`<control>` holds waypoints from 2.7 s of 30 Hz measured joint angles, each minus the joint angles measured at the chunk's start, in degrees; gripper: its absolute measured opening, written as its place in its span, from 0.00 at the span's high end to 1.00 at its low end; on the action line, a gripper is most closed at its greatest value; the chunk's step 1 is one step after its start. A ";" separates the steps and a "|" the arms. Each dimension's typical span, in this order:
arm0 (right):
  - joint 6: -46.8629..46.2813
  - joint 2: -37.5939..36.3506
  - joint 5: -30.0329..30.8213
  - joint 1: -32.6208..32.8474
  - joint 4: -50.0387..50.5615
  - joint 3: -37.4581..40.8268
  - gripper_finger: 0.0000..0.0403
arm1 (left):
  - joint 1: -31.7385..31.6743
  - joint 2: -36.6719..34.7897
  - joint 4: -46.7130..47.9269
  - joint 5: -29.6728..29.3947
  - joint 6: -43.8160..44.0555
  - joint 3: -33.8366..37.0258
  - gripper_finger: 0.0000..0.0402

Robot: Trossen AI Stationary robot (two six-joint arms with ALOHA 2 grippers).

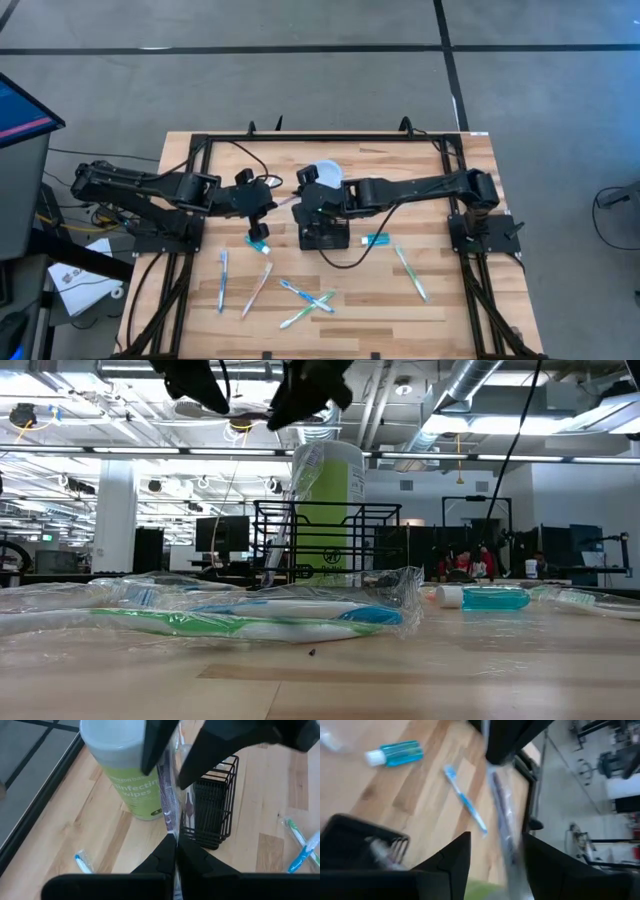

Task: Pick & Place toothbrushing station
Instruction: Put the violet toothbrush into the wire organizer

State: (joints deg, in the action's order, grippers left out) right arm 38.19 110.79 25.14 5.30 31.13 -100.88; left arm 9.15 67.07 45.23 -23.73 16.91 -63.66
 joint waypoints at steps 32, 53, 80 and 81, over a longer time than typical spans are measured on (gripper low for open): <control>2.48 1.23 3.24 0.40 -3.05 -0.05 0.96 | -0.33 -0.04 -0.48 -0.38 1.42 0.00 1.00; -7.07 0.10 -1.43 -0.24 0.91 -0.07 0.97 | -0.09 -8.06 -2.68 -5.45 1.35 0.02 0.85; -16.39 -7.00 -21.28 -0.35 5.12 -0.03 0.97 | -0.07 -12.98 -4.26 -6.75 1.11 2.78 0.86; -16.67 -7.95 -21.76 -0.31 4.82 -0.07 0.97 | -0.07 -12.98 -4.36 -6.75 1.11 2.99 0.86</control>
State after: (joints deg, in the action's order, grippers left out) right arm 21.51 102.85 3.38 4.99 35.95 -100.95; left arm 9.08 54.08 40.88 -30.48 18.02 -60.67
